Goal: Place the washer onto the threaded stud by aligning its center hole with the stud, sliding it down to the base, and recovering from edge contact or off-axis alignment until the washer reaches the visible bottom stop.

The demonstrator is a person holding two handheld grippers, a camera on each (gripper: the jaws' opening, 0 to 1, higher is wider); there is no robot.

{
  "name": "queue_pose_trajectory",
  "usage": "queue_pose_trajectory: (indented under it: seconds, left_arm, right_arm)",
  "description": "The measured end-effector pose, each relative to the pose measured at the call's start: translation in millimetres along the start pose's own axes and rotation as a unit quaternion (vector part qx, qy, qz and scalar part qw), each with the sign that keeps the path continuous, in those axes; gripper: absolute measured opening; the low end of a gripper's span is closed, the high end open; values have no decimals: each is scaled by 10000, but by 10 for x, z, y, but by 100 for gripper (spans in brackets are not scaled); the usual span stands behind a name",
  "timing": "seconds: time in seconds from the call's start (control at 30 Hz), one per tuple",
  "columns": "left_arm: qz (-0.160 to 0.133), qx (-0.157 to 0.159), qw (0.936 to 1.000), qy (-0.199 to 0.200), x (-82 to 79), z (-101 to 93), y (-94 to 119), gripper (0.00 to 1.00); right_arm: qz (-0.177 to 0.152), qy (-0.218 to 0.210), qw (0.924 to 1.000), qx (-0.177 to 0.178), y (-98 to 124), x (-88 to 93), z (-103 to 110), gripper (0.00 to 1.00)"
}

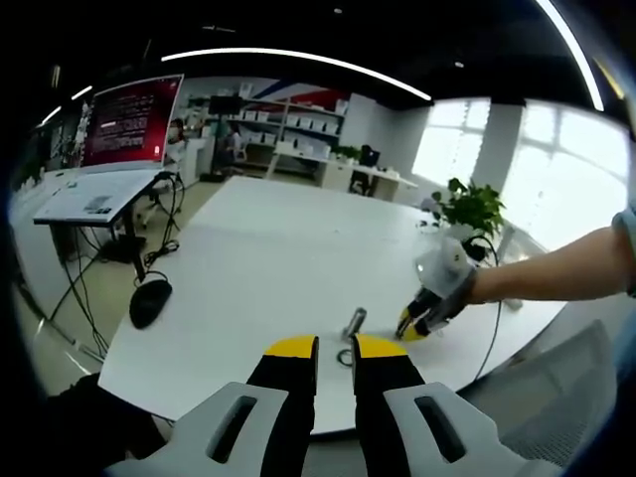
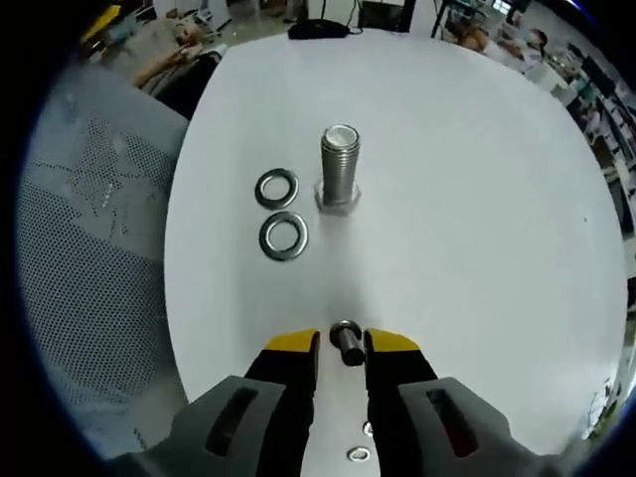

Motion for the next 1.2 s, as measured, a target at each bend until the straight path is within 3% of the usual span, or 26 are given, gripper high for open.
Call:
queue_pose_trajectory:
  seconds: [0.2,0.3,0.73,1.0,1.2]
  left_arm:
    - [-5,7,10000,2,-2,-3,0,11]
    - [-3,11,10000,8,-1,-3,3,11]
    - [56,73,10000,-29,8,-12,1,11]
    - [76,92,9999,-41,12,-16,1,11]
    - [80,97,9999,-45,12,-17,1,11]
  right_arm:
    - [-200,-250,9994,149,121,48,-47,25]
    - [-495,-687,9961,235,211,87,-59,25]
    - [-1048,-1465,9825,466,559,403,-108,25]
    - [-938,-1684,9792,633,585,690,-98,24]
    - [-571,-1718,9809,705,521,975,-41,24]
Point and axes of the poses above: the point that each gripper's makers call its tool centre point, and the gripper's own axes: y roughly backward along the fingers, z roughly to its left, x roughly out of its underside, the point moved 8 cm from there along y, roughly backward along the fingers, and after that the axes turned 9 degrees about -z, right-handed, at the moved point
